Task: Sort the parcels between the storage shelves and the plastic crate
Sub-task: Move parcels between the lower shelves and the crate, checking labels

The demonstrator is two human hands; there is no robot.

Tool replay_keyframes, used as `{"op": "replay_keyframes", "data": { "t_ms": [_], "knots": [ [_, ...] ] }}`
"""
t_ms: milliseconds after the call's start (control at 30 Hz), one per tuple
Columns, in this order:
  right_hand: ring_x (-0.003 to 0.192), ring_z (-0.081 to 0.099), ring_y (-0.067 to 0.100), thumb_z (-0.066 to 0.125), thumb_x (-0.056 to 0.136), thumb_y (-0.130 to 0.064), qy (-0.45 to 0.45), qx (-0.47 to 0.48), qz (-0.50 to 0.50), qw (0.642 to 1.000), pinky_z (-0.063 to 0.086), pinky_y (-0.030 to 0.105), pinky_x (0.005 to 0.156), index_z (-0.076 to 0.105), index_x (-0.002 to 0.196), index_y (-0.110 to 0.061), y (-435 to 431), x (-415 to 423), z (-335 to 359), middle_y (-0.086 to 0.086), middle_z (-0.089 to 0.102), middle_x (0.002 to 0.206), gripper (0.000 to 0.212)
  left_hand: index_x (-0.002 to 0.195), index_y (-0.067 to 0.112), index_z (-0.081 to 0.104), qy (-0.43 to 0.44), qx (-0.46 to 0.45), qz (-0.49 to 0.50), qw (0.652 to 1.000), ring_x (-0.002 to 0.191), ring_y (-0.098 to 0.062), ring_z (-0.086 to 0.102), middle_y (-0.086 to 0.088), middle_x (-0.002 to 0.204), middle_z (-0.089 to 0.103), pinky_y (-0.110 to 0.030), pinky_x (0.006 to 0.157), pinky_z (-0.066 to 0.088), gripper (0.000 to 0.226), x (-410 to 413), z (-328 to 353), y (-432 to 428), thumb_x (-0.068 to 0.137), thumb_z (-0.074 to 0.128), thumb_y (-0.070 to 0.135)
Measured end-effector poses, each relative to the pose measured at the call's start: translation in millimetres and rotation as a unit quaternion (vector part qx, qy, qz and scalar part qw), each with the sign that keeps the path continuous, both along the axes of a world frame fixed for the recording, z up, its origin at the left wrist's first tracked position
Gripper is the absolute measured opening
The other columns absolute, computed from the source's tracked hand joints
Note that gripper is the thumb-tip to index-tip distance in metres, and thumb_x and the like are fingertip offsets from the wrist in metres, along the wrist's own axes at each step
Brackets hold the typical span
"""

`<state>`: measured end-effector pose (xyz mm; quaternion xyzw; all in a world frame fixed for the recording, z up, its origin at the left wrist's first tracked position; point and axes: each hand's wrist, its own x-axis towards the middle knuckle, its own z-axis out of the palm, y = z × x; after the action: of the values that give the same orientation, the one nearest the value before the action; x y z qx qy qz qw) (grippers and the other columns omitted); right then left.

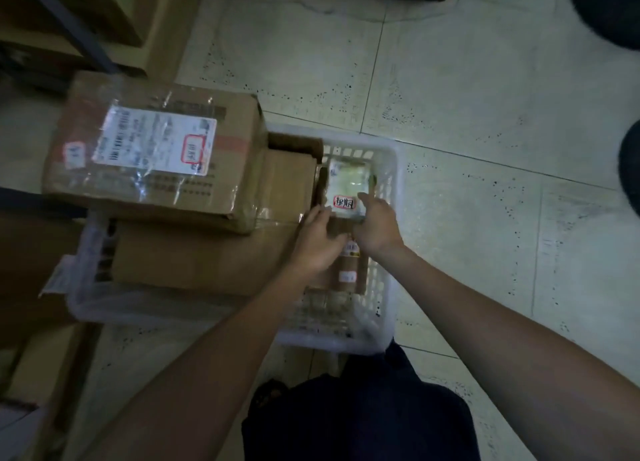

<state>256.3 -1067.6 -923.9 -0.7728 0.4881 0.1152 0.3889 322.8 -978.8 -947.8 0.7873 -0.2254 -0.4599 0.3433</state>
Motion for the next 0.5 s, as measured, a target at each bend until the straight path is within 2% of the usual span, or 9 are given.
{"op": "replay_keyframes", "data": {
  "t_ms": [100,200,300,400,467,500],
  "knots": [
    [0.124,0.044,0.036,0.053,0.088,-0.001,0.048,-0.017,0.024,0.998,0.036,0.031,0.099,0.048,0.130,-0.004,2.5,0.6,-17.1,0.022,0.037,0.140,0.043,0.142,0.002,0.027,0.017,0.039,-0.059,0.997,0.140,-0.030,0.023,-0.017,0.152,0.018,-0.034,0.113,0.023,0.063,3.9,-16.1,-8.9,0.086,0.055,0.009],
    [0.123,0.044,0.040,0.051,0.089,0.000,0.076,-0.035,0.064,0.994,0.038,0.037,0.100,0.044,0.131,-0.001,4.9,1.0,-23.5,0.025,0.029,0.142,0.042,0.146,0.009,0.015,0.024,0.061,-0.089,0.994,0.143,-0.023,0.010,-0.009,0.157,0.000,-0.022,0.106,0.019,0.068,6.3,-28.0,-8.2,0.090,0.052,0.015],
    [0.119,0.047,0.040,0.057,0.086,-0.003,0.115,-0.019,0.083,0.990,0.041,0.037,0.097,0.044,0.128,0.001,3.6,6.3,-18.3,0.026,0.034,0.136,0.045,0.147,0.015,0.012,0.045,0.068,-0.099,0.992,0.143,-0.022,0.008,-0.003,0.157,-0.006,-0.027,0.110,0.020,0.073,7.5,-21.7,-4.5,0.088,0.054,0.012],
    [0.115,0.049,0.037,0.053,0.090,-0.013,0.145,-0.003,0.097,0.985,0.043,0.036,0.092,0.045,0.127,0.001,6.9,10.8,-1.0,0.024,0.043,0.130,0.041,0.146,0.014,0.021,0.033,0.045,-0.101,0.993,0.143,-0.024,0.009,-0.006,0.157,-0.002,-0.027,0.111,0.020,0.068,5.6,-3.9,1.0,0.086,0.052,0.003],
    [0.115,0.049,0.038,0.054,0.090,-0.018,0.125,0.003,0.076,0.989,0.044,0.038,0.088,0.043,0.129,-0.001,13.5,11.1,23.4,0.023,0.043,0.129,0.044,0.140,0.012,0.035,-0.001,0.018,-0.077,0.997,0.142,-0.027,0.015,-0.012,0.154,0.014,-0.019,0.102,0.020,0.058,3.0,20.0,10.8,0.086,0.051,0.001],
    [0.115,0.049,0.038,0.054,0.090,-0.019,0.109,-0.005,0.077,0.991,0.044,0.038,0.086,0.042,0.130,-0.003,17.1,10.8,39.8,0.022,0.044,0.129,0.045,0.136,0.011,0.042,-0.022,0.009,-0.050,0.998,0.139,-0.028,0.024,-0.013,0.149,0.027,-0.017,0.097,0.022,0.052,4.0,35.5,18.3,0.086,0.052,0.002]
  ]
}}
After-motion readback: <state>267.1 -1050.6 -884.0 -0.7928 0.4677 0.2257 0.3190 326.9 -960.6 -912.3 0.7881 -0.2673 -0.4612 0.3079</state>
